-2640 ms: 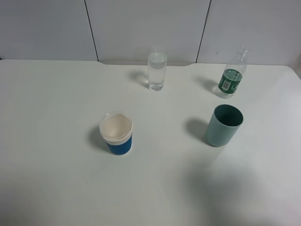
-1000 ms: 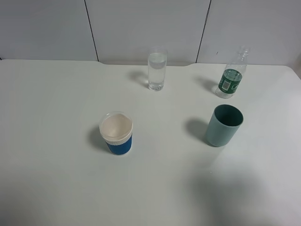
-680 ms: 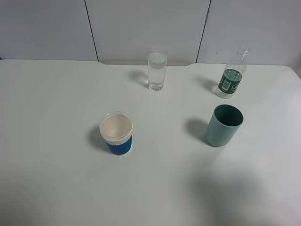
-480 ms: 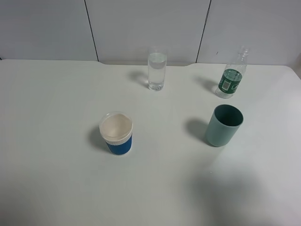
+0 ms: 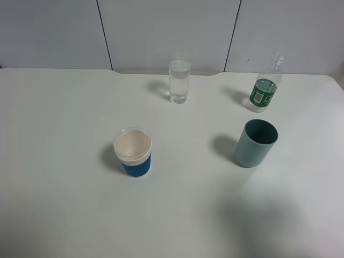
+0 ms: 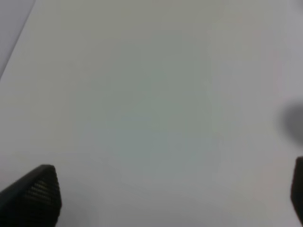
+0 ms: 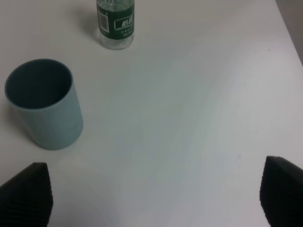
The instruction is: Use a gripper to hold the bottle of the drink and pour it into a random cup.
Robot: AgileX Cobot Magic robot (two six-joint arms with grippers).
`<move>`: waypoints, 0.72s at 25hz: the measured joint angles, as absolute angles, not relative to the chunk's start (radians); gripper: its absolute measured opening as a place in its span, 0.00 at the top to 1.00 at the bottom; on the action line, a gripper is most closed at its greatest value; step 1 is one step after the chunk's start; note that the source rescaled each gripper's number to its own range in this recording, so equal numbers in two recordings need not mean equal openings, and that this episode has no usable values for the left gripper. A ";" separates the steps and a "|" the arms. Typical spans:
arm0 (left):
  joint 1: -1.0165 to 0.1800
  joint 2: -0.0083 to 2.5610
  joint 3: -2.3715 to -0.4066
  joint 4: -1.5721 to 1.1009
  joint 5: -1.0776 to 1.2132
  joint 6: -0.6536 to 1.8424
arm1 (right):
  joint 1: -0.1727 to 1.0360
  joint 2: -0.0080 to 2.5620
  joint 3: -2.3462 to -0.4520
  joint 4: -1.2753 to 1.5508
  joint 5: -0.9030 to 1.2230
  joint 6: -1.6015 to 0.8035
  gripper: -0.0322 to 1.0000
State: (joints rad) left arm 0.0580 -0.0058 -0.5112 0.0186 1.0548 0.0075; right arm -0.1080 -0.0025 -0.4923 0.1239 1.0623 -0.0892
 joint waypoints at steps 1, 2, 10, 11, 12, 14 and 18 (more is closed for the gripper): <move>0.058 -0.006 -0.511 0.019 1.055 0.007 | -0.108 -0.003 -0.492 0.124 1.062 -0.089 0.10; 0.058 -0.006 -0.511 0.019 1.055 0.007 | -0.108 -0.003 -0.492 0.124 1.062 -0.089 0.10; 0.058 -0.006 -0.511 0.019 1.055 0.007 | -0.108 -0.003 -0.492 0.124 1.062 -0.089 0.10; 0.058 -0.006 -0.511 0.019 1.055 0.007 | -0.108 -0.003 -0.492 0.124 1.062 -0.089 0.10; 0.058 -0.006 -0.511 0.019 1.055 0.007 | -0.108 -0.003 -0.492 0.124 1.062 -0.089 0.10; 0.058 -0.006 -0.511 0.019 1.055 0.007 | -0.108 -0.003 -0.492 0.124 1.062 -0.089 0.10; 0.058 -0.006 -0.511 0.019 1.055 0.007 | -0.108 -0.003 -0.492 0.124 1.062 -0.089 0.10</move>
